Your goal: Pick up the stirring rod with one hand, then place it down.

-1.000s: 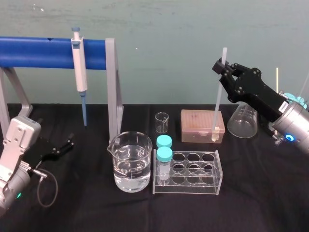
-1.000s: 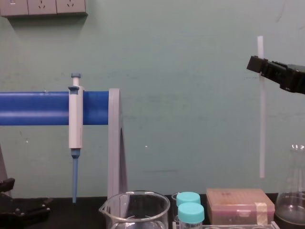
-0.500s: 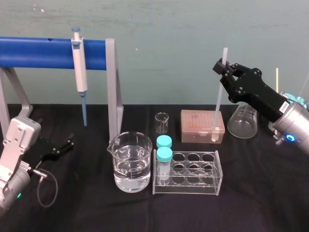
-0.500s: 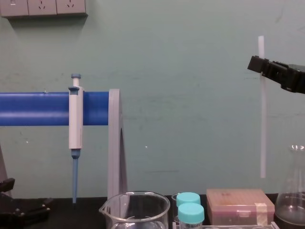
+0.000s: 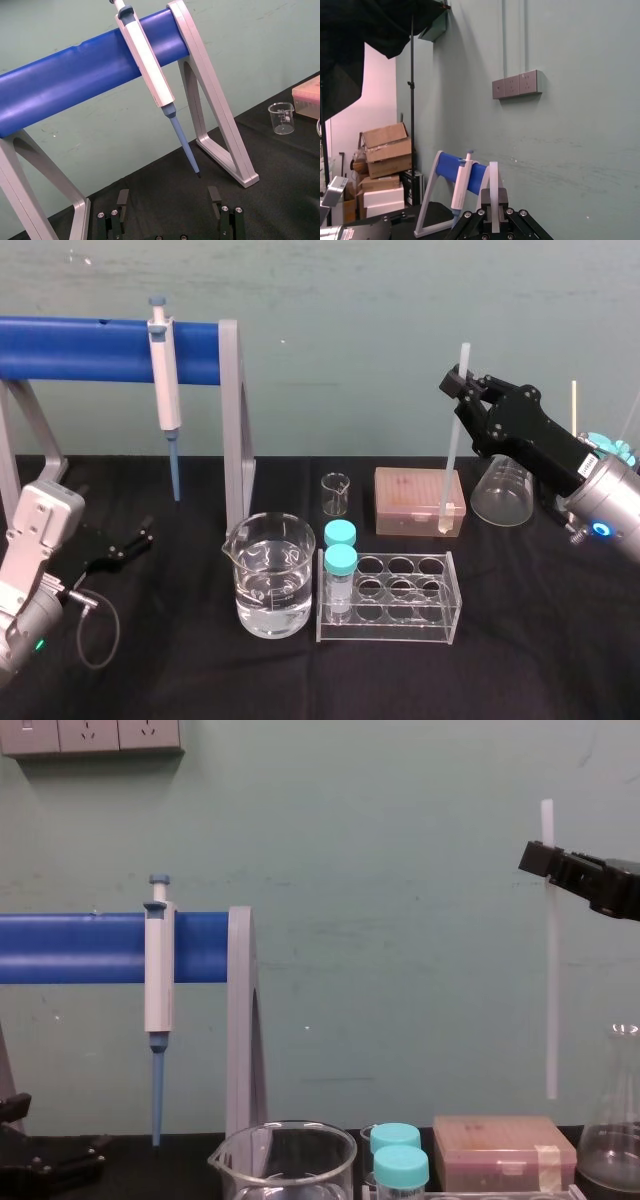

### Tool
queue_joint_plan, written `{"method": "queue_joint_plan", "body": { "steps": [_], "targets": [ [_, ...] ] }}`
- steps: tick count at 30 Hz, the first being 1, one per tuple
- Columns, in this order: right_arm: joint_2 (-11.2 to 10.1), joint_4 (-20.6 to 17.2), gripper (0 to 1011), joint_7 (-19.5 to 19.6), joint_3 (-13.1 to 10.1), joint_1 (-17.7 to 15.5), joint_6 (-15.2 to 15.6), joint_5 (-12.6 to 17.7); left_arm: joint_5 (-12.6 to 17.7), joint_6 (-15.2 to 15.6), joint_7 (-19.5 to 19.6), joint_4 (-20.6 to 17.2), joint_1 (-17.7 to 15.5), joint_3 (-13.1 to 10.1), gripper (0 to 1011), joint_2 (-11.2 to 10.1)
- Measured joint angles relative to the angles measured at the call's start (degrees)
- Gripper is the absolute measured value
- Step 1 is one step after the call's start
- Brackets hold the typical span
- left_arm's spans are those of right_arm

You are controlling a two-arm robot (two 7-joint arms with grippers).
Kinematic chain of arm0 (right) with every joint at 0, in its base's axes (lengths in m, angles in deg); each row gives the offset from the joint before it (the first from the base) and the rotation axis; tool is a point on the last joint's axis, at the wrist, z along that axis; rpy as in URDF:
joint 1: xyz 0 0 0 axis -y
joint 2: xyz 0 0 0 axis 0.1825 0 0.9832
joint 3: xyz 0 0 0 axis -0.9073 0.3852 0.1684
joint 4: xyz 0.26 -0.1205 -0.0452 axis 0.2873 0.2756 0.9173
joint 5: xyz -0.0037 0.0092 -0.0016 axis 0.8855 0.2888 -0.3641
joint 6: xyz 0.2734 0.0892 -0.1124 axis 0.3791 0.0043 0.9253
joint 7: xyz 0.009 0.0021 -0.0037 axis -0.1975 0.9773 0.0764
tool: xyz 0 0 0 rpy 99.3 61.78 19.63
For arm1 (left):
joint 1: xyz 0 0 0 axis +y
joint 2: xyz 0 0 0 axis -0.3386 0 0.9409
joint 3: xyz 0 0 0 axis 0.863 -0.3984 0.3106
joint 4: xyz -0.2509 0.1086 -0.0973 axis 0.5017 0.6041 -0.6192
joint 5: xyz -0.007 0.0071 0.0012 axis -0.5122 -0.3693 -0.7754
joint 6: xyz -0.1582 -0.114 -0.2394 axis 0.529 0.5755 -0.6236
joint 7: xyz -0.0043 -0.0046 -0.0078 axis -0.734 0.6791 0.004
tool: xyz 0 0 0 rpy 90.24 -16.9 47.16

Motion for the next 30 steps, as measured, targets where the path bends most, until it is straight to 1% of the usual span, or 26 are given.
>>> {"method": "queue_joint_plan", "body": {
  "steps": [15, 19, 21, 24, 30],
  "targets": [
    [-0.1, -0.5, 72, 0.5, 0.1, -0.5, 0.0, -0.2, 0.0, 0.0, 0.0, 0.0, 0.0, 0.0, 1000, 0.0],
    [0.3, -0.1, 72, 0.6, 0.1, -0.4, -0.1, -0.3, 0.0, 0.0, 0.0, 0.0, 0.0, 0.0, 1000, 0.0],
    [0.8, 1.0, 72, -0.3, 0.3, -0.3, -0.6, 0.2, 0.0, 0.0, 0.0, 0.0, 0.0, 0.0, 1000, 0.0],
    [2.0, 3.4, 72, -2.6, 0.8, 0.0, -1.7, 1.4, 0.0, 0.0, 0.0, 0.0, 0.0, 0.0, 1000, 0.0],
    [3.3, 6.6, 72, -5.1, 2.2, 0.5, -3.6, 1.3, 0.0, 0.0, 0.0, 0.0, 0.0, 0.0, 1000, 0.0]
  ]
}}
